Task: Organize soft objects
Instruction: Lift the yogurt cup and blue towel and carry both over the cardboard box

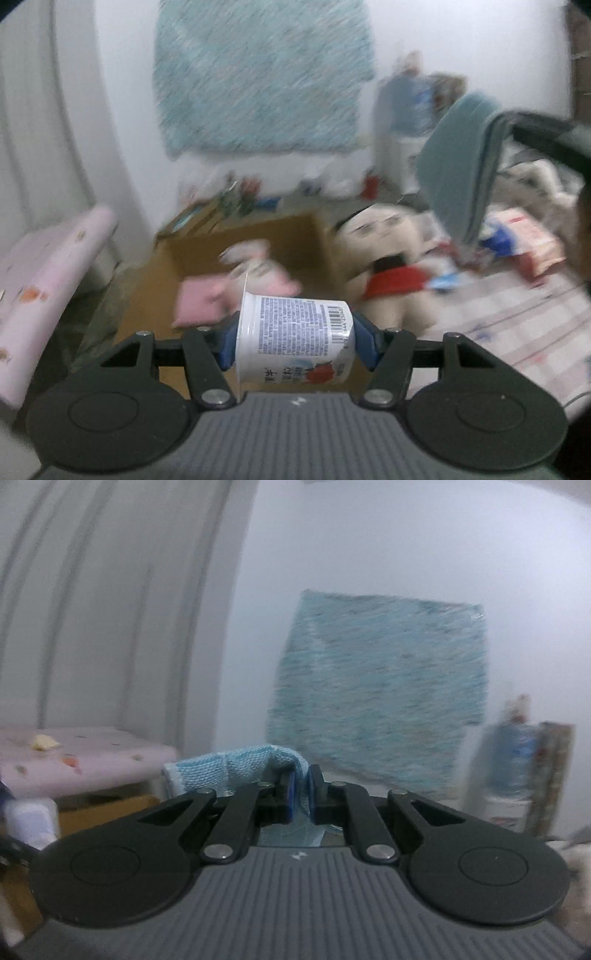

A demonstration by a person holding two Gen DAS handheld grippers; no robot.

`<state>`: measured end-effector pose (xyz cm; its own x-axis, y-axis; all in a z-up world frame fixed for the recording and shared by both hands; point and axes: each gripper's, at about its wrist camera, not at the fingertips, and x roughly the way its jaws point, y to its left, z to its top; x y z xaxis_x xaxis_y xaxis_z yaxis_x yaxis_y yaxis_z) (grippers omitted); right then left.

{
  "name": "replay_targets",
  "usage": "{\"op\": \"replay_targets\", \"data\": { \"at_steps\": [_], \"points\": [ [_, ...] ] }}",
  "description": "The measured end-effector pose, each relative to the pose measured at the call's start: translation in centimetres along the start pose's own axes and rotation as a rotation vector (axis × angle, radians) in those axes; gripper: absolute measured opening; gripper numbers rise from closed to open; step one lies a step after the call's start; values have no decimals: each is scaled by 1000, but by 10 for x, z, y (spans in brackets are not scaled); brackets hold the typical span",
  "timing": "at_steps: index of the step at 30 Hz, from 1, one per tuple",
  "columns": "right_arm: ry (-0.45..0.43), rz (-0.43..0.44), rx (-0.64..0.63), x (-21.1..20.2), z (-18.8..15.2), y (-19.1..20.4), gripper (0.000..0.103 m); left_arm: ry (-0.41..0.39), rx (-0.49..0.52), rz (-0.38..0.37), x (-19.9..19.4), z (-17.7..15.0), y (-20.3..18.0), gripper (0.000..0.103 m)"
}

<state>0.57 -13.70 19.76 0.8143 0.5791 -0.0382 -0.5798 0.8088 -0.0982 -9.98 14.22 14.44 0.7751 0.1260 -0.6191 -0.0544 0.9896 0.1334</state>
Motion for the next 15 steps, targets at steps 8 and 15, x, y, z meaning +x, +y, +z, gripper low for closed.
{"op": "replay_targets", "data": {
  "at_steps": [8, 15],
  "points": [
    [135, 143, 3, 94, 47, 85, 6, 250, -15, -4, 103, -7, 86, 62],
    [255, 194, 51, 178, 48, 146, 6, 338, -34, 6, 181, -9, 112, 62]
  ]
}}
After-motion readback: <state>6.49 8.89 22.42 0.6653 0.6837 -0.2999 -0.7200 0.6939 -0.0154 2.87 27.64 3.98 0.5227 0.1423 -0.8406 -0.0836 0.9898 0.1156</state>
